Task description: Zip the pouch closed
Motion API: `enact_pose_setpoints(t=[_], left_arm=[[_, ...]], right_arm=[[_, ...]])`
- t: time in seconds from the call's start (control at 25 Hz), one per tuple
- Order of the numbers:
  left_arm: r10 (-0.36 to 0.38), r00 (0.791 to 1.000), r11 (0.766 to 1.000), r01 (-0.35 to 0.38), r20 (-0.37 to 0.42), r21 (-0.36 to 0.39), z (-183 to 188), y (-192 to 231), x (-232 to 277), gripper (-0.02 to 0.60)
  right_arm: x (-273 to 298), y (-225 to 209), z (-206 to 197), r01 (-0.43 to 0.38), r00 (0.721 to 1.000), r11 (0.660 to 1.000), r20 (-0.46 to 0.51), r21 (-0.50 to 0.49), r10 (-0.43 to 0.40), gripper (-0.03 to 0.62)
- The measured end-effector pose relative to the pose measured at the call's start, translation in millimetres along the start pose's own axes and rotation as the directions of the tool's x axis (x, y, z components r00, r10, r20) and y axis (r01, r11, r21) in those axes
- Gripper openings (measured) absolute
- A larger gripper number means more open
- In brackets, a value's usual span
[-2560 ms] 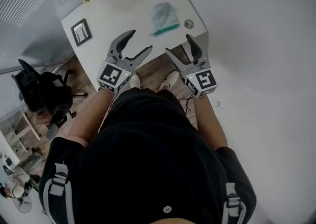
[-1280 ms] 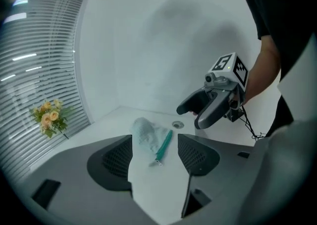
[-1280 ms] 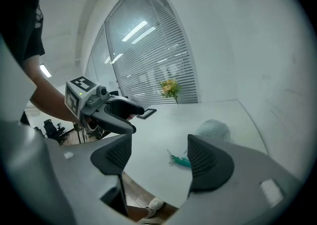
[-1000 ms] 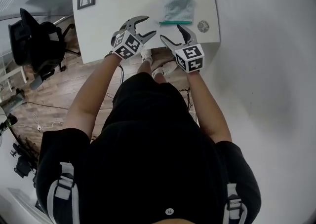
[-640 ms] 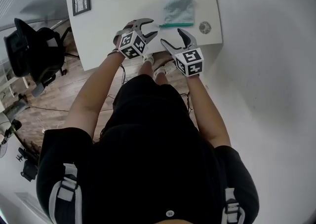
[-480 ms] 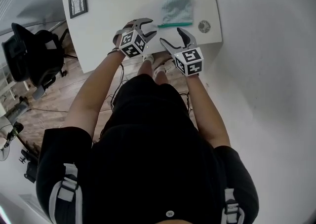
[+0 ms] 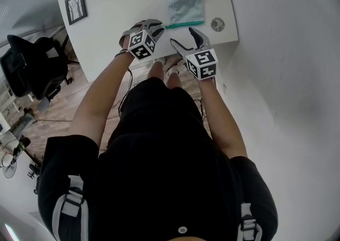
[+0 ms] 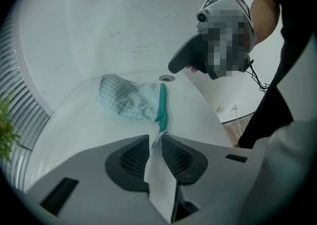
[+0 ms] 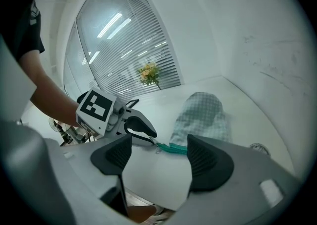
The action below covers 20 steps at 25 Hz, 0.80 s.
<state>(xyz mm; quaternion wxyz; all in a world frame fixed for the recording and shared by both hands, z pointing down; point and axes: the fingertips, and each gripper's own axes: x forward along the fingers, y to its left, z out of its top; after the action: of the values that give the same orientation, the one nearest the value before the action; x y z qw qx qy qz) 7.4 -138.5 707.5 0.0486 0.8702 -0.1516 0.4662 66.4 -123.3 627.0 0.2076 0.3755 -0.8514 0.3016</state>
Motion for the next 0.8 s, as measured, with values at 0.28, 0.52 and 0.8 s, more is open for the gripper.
enact_pose_setpoints(t=[0.28,0.52,0.8], left_arm=[[-0.018,0.999,0.999,0.019,0.027,-0.037,9.3,-2.3,-0.2,0.026],[-0.038,0.997,0.994,0.044,0.064,-0.097,21.3,-4.7,-7.2,0.020],[-0.055,0.992,0.986,0.072,0.115,-0.152,38.0,-6.1,-10.6,0.020]], right_arm=[[5.4,-5.9,-2.7,0.002,1.000,1.000,-0.013,0.009,-0.002,0.360],[6.4,-8.7,-5.8,0.004,0.999,1.000,-0.034,0.011,-0.003,0.322],[24.0,-14.9,-36.4,0.001,0.994,0.999,-0.113,0.037,0.003,0.284]])
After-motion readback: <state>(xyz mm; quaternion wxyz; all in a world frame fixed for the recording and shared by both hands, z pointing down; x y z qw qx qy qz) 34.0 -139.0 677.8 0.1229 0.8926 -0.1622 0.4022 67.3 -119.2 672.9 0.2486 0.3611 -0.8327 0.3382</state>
